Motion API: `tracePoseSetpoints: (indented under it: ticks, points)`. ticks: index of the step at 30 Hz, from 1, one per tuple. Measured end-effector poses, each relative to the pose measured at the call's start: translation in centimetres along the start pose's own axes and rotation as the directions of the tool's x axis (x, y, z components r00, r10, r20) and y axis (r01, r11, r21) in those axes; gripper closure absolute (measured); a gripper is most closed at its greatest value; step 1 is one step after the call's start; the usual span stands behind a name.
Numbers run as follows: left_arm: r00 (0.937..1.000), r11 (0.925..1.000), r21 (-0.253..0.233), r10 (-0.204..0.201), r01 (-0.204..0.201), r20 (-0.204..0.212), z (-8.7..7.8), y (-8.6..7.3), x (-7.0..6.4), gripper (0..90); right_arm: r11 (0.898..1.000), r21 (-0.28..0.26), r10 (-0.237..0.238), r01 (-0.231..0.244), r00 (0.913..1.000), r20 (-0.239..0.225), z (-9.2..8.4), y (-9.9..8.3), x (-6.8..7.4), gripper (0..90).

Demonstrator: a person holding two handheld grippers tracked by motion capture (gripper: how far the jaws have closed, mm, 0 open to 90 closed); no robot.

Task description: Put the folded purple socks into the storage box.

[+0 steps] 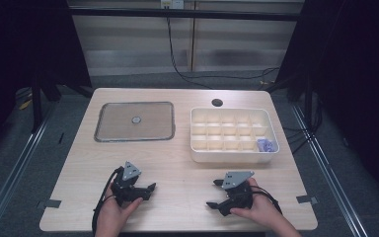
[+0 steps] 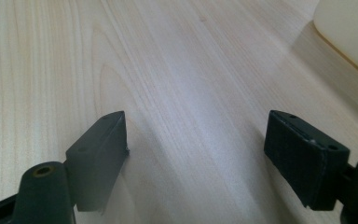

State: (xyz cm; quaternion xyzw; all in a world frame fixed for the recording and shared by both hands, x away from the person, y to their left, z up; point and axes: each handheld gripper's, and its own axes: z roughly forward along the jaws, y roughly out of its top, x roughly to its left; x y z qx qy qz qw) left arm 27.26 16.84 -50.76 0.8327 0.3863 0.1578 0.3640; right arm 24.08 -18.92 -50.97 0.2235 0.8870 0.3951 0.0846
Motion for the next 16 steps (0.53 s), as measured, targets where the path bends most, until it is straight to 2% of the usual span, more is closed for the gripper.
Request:
tracePoseSetpoints:
  ticks: [16]
  points:
    - [1.0000,1.0000,0.000,0.000,0.000,-0.001,0.00,0.00,-0.02,19.5,1.000,-0.002,0.001,-0.001,1.0000,-0.003,0.01,0.00,0.00,20.8]
